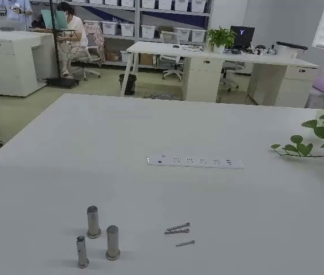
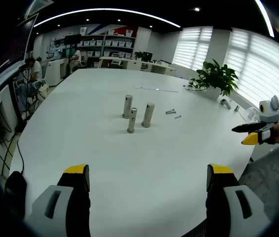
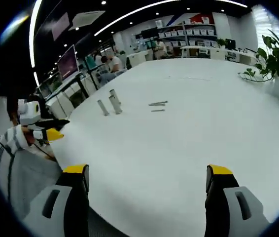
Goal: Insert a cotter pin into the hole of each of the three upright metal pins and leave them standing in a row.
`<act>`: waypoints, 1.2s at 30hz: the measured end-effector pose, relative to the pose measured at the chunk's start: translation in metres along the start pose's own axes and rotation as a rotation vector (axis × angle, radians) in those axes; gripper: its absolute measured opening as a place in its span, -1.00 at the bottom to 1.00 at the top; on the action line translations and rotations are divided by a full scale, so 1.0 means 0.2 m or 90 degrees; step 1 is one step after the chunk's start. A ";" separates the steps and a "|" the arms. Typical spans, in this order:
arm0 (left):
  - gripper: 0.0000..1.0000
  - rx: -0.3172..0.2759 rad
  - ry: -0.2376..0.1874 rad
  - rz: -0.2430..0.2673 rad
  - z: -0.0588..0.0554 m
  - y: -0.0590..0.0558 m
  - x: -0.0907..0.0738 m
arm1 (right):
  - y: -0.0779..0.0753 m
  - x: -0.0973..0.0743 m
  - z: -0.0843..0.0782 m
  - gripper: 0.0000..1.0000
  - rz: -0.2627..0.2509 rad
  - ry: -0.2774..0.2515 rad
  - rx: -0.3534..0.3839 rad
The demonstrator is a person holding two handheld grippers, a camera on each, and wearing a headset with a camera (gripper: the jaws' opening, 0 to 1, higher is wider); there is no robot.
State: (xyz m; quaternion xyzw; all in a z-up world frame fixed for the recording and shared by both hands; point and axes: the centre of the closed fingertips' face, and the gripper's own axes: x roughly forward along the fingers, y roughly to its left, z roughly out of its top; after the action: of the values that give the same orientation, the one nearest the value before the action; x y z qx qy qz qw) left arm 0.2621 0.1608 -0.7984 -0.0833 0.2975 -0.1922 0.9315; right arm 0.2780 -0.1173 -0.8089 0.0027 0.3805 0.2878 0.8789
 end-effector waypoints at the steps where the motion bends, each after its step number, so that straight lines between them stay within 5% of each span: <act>1: 0.99 -0.001 0.002 -0.002 0.00 0.00 0.00 | 0.00 0.00 0.00 1.00 -0.002 0.002 -0.002; 36: 0.96 0.006 0.019 -0.016 -0.01 -0.03 0.04 | -0.01 0.00 -0.02 0.99 -0.002 0.004 0.003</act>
State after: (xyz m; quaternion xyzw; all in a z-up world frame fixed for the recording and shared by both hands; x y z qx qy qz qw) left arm 0.2645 0.1523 -0.8024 -0.0801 0.3092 -0.2066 0.9248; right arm 0.2758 -0.1195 -0.8125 0.0030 0.3839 0.2854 0.8782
